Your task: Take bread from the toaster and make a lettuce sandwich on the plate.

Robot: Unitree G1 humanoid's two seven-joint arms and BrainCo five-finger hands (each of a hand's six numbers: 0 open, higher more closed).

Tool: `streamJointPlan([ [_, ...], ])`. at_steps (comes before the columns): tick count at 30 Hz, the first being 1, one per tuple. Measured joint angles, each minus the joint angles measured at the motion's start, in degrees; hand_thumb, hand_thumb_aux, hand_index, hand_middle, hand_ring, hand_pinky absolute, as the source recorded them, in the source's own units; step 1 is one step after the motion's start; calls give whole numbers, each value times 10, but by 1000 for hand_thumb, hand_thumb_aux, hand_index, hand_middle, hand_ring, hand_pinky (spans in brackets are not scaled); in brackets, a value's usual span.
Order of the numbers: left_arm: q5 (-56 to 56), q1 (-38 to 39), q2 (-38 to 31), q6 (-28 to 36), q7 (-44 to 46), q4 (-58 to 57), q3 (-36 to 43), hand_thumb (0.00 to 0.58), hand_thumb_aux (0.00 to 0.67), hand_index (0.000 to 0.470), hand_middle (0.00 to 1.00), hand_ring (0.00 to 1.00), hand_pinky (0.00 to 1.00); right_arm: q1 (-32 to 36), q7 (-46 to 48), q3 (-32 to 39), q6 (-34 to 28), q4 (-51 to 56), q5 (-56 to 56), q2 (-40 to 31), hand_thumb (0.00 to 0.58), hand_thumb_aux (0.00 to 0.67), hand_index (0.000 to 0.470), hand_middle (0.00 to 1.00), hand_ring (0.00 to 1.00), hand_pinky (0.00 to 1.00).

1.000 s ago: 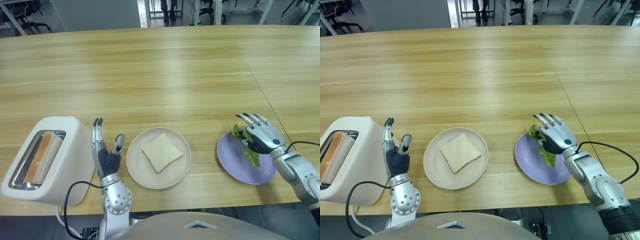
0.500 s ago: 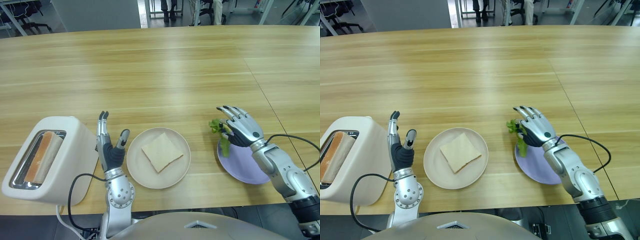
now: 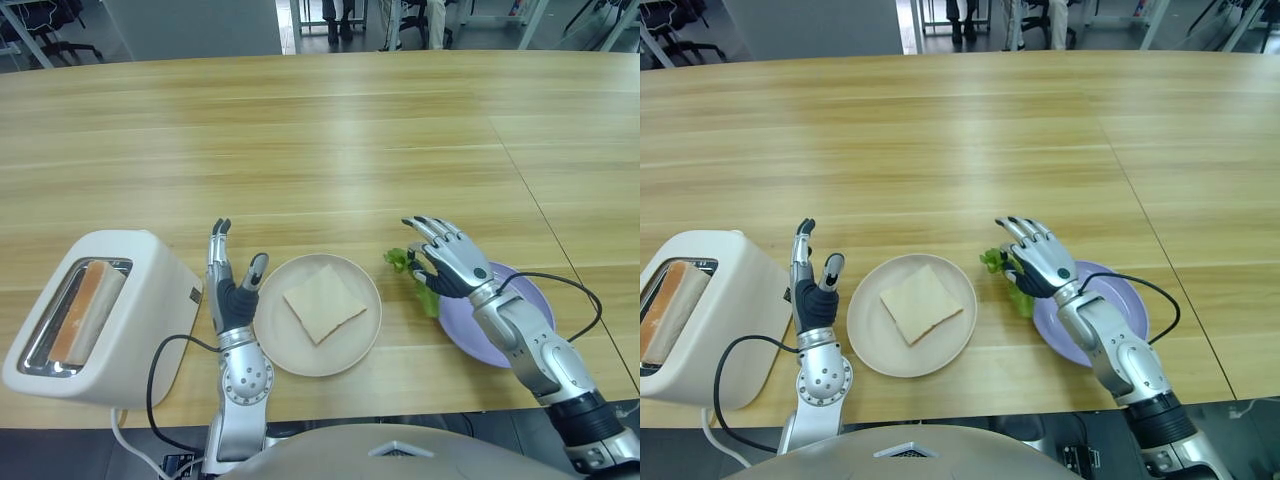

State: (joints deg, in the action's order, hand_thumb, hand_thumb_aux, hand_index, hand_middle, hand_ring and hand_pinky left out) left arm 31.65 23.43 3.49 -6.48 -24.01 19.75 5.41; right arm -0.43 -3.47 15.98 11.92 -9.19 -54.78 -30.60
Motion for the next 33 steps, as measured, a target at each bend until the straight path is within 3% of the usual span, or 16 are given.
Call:
streamJointPlan([
  [6, -2, -9, -1, -5, -2, -15, 0, 0, 0, 0, 0, 0, 0, 16, 2, 19, -2, -13, -1, 38, 580, 670, 460, 0, 0, 0],
  [12, -6, -21, -3, -11, -3, -31, 2, 0, 0, 0, 0, 0, 0, 78, -5, 6, -19, -5, 0, 50, 580, 670, 460, 0, 0, 0],
  [33, -11, -61, -13, -13, 1, -51, 5, 0, 0, 0, 0, 0, 0, 67, -14, 127, -6, 21, -23, 128, 580, 670, 460, 0, 0, 0],
])
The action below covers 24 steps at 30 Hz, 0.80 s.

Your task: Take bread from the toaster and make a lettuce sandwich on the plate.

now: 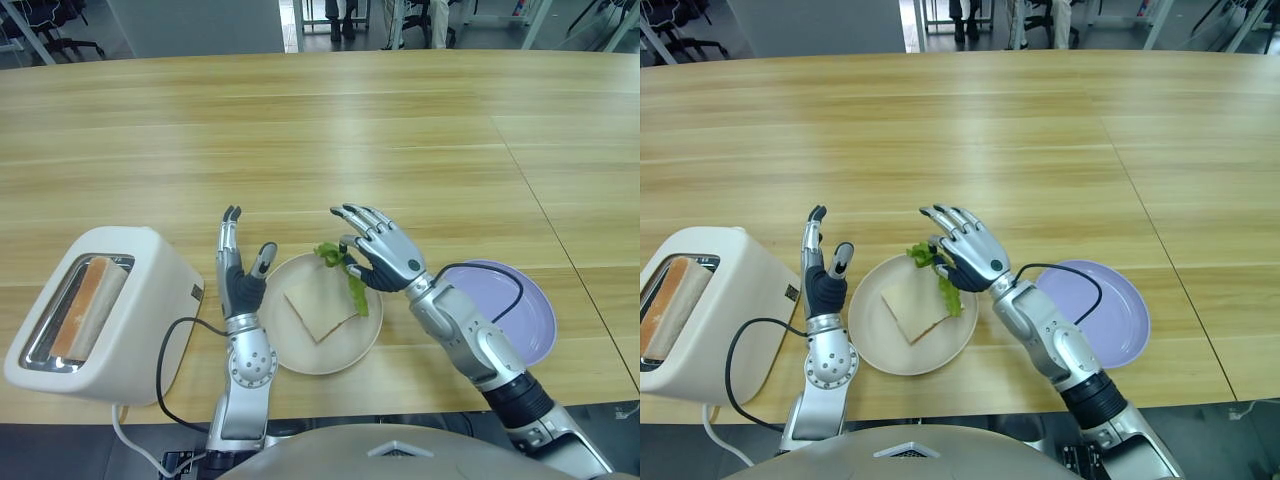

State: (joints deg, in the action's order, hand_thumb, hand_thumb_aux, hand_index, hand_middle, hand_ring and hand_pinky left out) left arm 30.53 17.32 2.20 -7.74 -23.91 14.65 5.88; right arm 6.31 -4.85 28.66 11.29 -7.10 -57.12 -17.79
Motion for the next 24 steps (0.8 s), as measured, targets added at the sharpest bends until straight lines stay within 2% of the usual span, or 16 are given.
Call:
streamJointPlan([
  [17, 0, 20, -1, 0, 3, -6, 2, 0, 0, 0, 0, 0, 0, -49, -12, 89, 18, 107, 1, 17, 580, 670, 460, 0, 0, 0],
  [23, 0, 31, 0, 0, 3, 4, 0, 0, 0, 0, 0, 0, 0, -54, -12, 91, 18, 123, 6, 17, 580, 657, 451, 0, 0, 0],
  [24, 0, 31, -1, 0, 4, 4, 0, 0, 0, 0, 0, 0, 0, -55, -12, 91, 18, 123, 9, 17, 0, 0, 0, 0, 0, 0],
])
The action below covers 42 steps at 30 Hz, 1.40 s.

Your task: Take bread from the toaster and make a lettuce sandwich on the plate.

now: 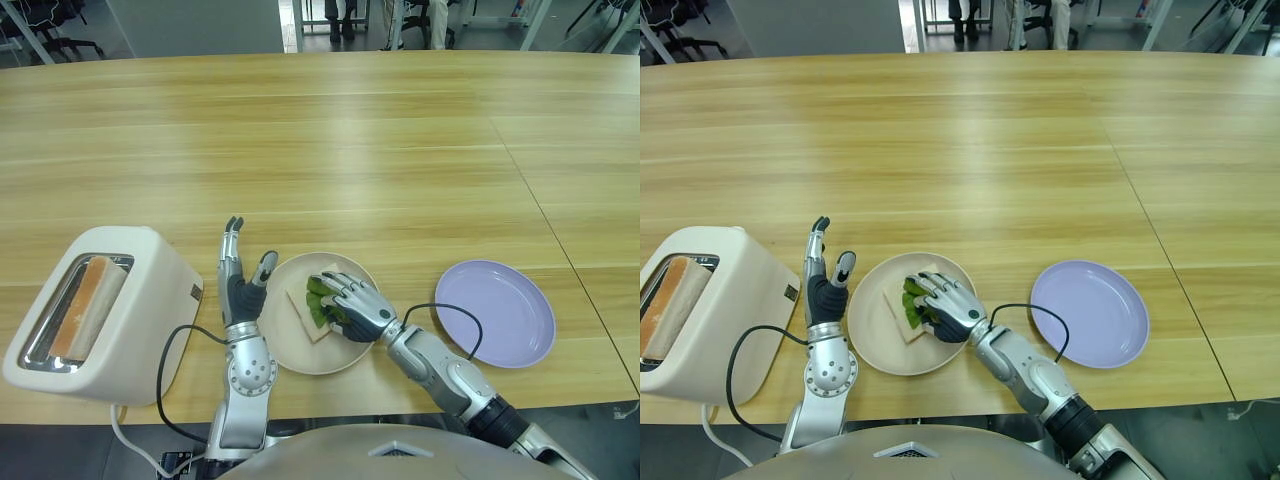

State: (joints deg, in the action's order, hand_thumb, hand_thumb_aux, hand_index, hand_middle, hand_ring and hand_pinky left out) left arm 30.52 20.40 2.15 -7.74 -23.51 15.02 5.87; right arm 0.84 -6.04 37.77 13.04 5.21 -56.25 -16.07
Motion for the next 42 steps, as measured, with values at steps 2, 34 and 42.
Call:
streamJointPlan([
  [2, 0, -1, 0, 0, 2, 0, 0, 0, 0, 0, 0, 0, 0, -1, 1, -1, -1, -1, 10, 1, 0, 0, 0, 0, 0, 0],
  [34, -66, -2, -10, -1, 78, 47, 18, 0, 0, 0, 0, 0, 0, -105, 168, -260, -123, -223, 539, 105, 0, 0, 0, 0, 0, 0],
  [42, -173, 24, -29, 72, 175, 191, -18, 0, 0, 0, 0, 0, 0, -143, 150, -286, -127, -207, 570, 126, 0, 0, 0, 0, 0, 0],
])
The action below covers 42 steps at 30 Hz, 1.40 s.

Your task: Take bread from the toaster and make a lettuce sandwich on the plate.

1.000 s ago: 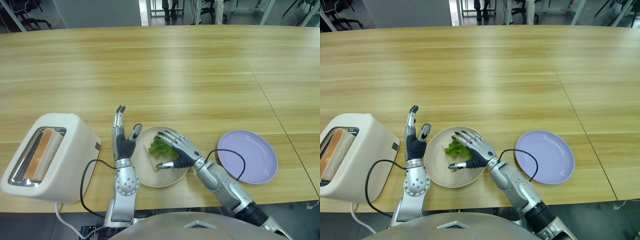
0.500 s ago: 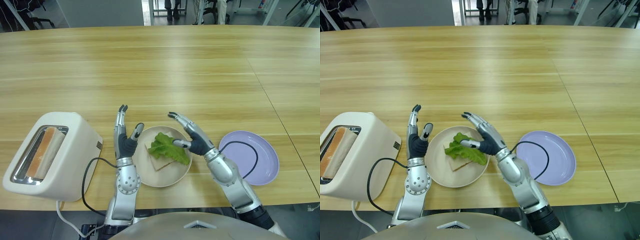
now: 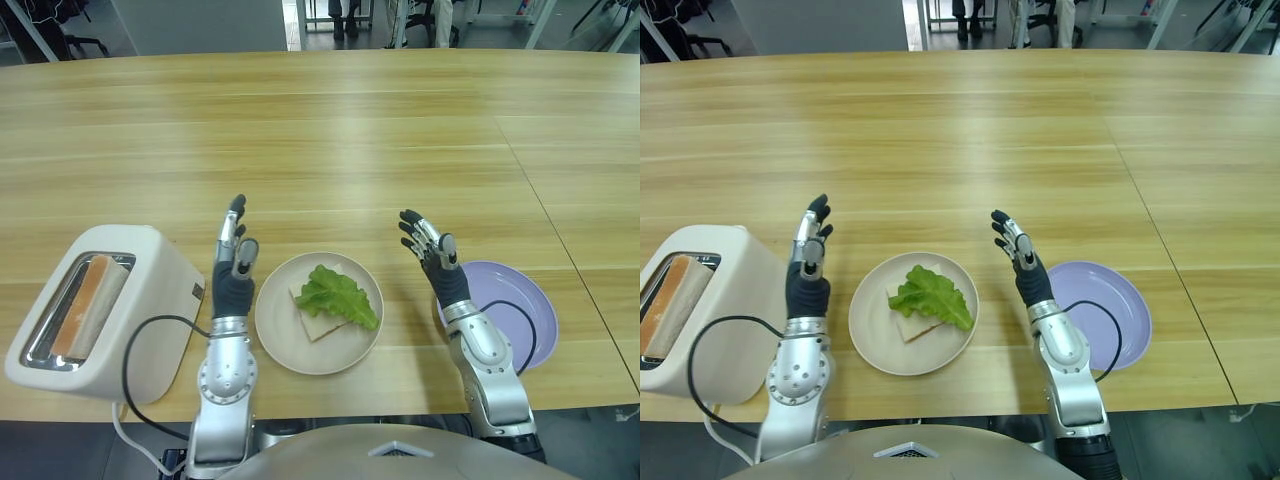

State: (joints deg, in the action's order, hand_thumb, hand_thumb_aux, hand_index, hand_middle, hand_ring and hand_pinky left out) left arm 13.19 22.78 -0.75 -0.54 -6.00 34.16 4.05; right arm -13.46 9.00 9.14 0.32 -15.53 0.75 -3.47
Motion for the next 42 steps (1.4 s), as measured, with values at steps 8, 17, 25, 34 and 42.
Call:
streamJointPlan([
  [8, -15, 28, -78, 140, 79, 154, -78, 0, 0, 0, 0, 0, 0, -33, -27, 1, -5, 1, -4, 14, 0, 0, 0, 0, 0, 0],
  [17, 103, 53, -264, 197, 175, 239, -278, 0, 0, 0, 0, 0, 0, -84, -60, 3, 3, 0, -17, 33, 0, 0, 0, 0, 0, 0],
  [25, 183, 96, -343, 178, 222, 169, -447, 0, 0, 0, 0, 0, 0, -90, -78, 4, 15, 0, -29, 42, 0, 0, 0, 0, 0, 0],
  [34, 247, 168, -377, 125, 283, 103, -528, 0, 0, 0, 0, 0, 0, -91, -89, 7, 19, 0, -41, 44, 0, 0, 0, 0, 0, 0],
  [42, 255, 215, -362, 86, 331, 88, -537, 0, 0, 0, 0, 0, 0, -74, -90, 2, 20, 1, -44, 44, 0, 0, 0, 0, 0, 0],
])
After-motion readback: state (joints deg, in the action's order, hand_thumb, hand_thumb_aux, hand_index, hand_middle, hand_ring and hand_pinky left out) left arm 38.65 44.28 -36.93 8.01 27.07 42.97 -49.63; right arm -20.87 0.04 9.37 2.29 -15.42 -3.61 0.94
